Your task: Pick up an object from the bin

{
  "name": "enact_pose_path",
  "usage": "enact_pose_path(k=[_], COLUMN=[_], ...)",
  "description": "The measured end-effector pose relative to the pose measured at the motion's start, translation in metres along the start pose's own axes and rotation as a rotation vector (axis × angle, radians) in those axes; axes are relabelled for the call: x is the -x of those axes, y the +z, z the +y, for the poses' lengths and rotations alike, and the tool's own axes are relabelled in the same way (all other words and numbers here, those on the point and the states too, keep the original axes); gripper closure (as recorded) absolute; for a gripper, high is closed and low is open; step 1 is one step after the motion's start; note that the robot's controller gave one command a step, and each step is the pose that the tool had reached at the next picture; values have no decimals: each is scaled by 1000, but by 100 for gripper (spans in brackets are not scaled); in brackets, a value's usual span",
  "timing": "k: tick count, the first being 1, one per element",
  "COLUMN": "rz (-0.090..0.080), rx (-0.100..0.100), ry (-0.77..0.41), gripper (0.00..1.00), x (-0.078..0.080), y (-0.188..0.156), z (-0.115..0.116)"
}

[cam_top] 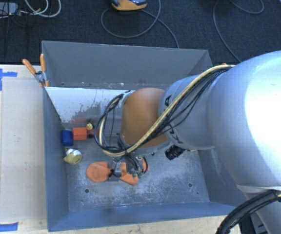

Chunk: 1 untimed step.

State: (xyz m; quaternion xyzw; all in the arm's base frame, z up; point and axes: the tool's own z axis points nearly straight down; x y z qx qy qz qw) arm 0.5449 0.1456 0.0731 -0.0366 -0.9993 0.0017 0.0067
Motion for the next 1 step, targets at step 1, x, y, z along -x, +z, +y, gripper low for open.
enact_pose_path(k=[1], rz=[7], rx=[-2], ry=[0], gripper=[100], x=[-2], y=[-18], z=[-1])
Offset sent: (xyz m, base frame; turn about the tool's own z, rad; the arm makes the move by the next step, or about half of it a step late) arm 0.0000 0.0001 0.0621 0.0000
